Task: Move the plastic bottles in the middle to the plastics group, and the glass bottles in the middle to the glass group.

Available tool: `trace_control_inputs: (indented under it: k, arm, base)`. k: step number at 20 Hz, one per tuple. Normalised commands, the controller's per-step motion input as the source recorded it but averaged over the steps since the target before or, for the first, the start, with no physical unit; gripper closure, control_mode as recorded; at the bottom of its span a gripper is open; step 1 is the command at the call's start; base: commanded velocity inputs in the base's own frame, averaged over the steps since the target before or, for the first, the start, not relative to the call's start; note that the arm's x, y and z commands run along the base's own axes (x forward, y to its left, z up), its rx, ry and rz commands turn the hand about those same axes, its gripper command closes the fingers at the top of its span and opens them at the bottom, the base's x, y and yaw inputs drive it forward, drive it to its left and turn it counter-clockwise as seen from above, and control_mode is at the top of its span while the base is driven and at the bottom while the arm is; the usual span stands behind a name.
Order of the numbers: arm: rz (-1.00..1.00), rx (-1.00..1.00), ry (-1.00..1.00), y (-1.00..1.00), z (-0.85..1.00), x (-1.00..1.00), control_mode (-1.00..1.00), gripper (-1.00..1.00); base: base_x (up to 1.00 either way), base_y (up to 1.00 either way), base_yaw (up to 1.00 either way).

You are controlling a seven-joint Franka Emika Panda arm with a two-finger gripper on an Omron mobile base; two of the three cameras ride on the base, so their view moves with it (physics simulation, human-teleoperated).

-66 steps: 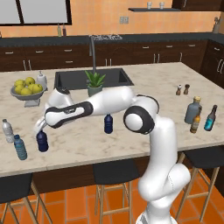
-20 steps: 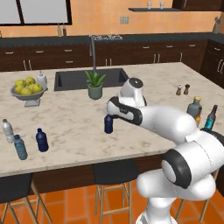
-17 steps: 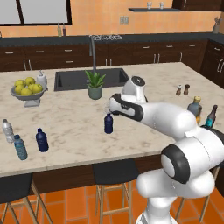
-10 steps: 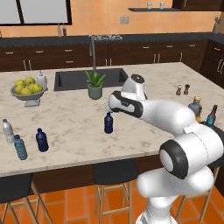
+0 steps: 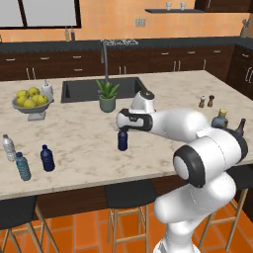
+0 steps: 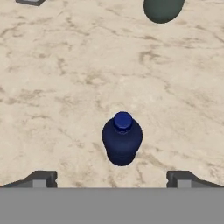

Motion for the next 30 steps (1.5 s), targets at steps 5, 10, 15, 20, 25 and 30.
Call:
trace_control_inputs:
  k: [5, 10, 15, 20, 25, 30]
  arm:
    - [-0.01, 0.00, 0.00, -0.01, -0.10, 0.24, -1.00, -1.00]
    - [0.00, 0.00, 0.00, 0.00, -0.17, 0.02, -1.00, -1.00]
    - [0.00, -0.01, 0.00, 0.01, -0.18, 0.02, -1.00, -1.00]
    - [0.00, 0.00, 0.00, 0.06, -0.11, 0.09, -1.00, -1.00]
    - [0.00, 0.00, 0.00, 0.05, -0.12, 0.07, -1.00, -1.00]
    - [0.00, 0.00, 0.00, 0.00, -0.16, 0.01, -1.00, -1.00]
  base:
    - [0.00, 0.00, 0.00]
    - [0.00, 0.00, 0.00]
    - [0.00, 0.00, 0.00]
    - [0.00, 0.00, 0.00]
    - [0.00, 0.00, 0.00]
    - [0.00, 0.00, 0.00]
